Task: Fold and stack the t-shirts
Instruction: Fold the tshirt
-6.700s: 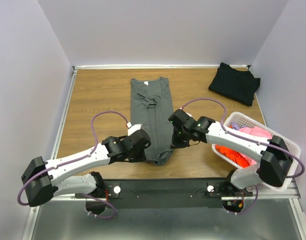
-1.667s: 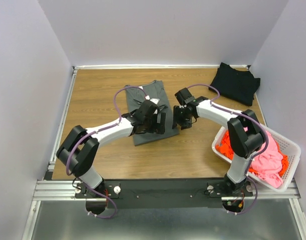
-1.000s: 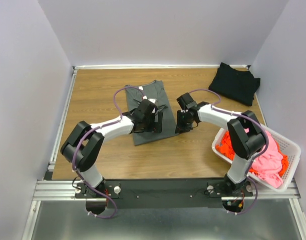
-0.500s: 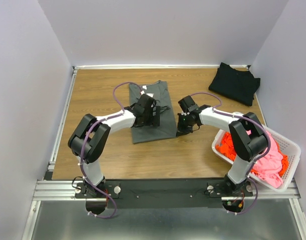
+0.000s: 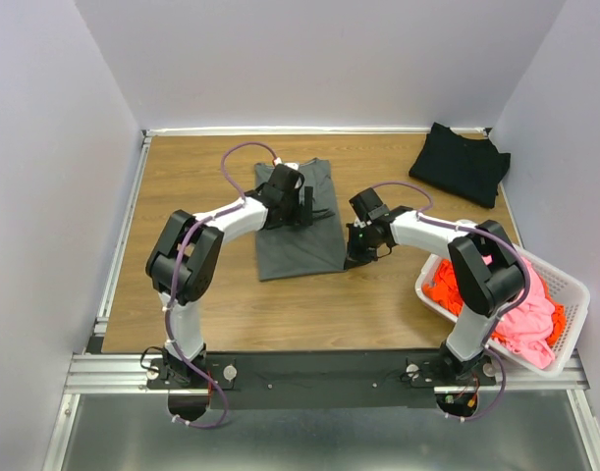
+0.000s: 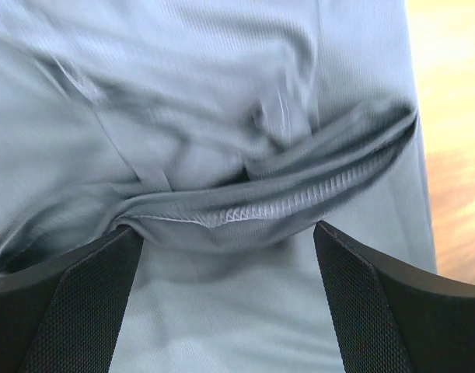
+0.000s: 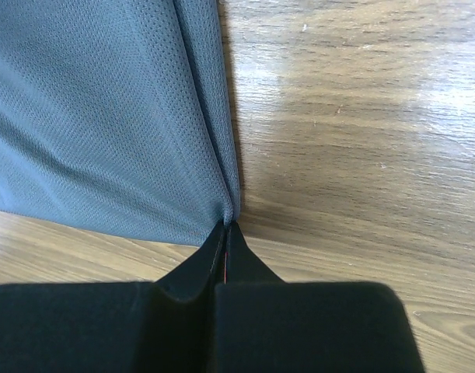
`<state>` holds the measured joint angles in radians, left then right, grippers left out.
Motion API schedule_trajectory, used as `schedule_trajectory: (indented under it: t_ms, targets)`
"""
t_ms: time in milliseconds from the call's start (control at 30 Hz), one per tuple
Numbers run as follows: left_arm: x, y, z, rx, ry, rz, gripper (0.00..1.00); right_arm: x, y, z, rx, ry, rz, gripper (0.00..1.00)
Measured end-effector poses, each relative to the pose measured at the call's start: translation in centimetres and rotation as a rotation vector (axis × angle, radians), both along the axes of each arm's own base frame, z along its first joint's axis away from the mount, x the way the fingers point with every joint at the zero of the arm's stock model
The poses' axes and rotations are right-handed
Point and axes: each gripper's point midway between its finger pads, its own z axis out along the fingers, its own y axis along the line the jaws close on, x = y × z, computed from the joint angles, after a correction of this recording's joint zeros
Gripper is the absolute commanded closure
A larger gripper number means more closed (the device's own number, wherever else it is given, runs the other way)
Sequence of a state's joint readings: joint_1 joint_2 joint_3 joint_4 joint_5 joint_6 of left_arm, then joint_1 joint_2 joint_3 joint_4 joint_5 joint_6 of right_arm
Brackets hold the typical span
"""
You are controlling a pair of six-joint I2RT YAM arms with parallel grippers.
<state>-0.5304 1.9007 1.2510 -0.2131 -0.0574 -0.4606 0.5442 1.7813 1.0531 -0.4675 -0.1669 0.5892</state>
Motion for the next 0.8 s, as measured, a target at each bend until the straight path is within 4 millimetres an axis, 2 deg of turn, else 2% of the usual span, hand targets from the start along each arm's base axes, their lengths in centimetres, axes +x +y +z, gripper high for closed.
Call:
schedule_trajectory:
  t_ms: [200,400,500,600,700,800]
  targets:
    - [3.5,1.1,1.0,0.005,-0.04,0.03,0.02,0.0,0.1,0.0,0.0,0.009,0.021,0.96]
    - [6.0,2.5,2.8,0.013,-0.083,0.065,0.02,0.0,0.3,0.0,0.0,0.023,0.036,0.96]
    - [6.7,3.0,3.7,0.009,-0.1,0.08,0.02,-0.1,0.4,0.0,0.002,0.027,0.04,0.96]
    - [5.3,3.5,3.7,0.01,-0.088,0.083,0.02,-0.1,0.4,0.0,0.002,0.028,0.041,0.96]
    - [1.9,4.9,4.1,0.005,-0.064,0.098,0.02,-0.1,0.4,0.0,0.002,0.028,0.041,0.96]
    - [-2.3,6.3,4.6,-0.005,-0.048,0.124,0.02,-0.1,0.4,0.0,0.002,0.029,0.041,0.96]
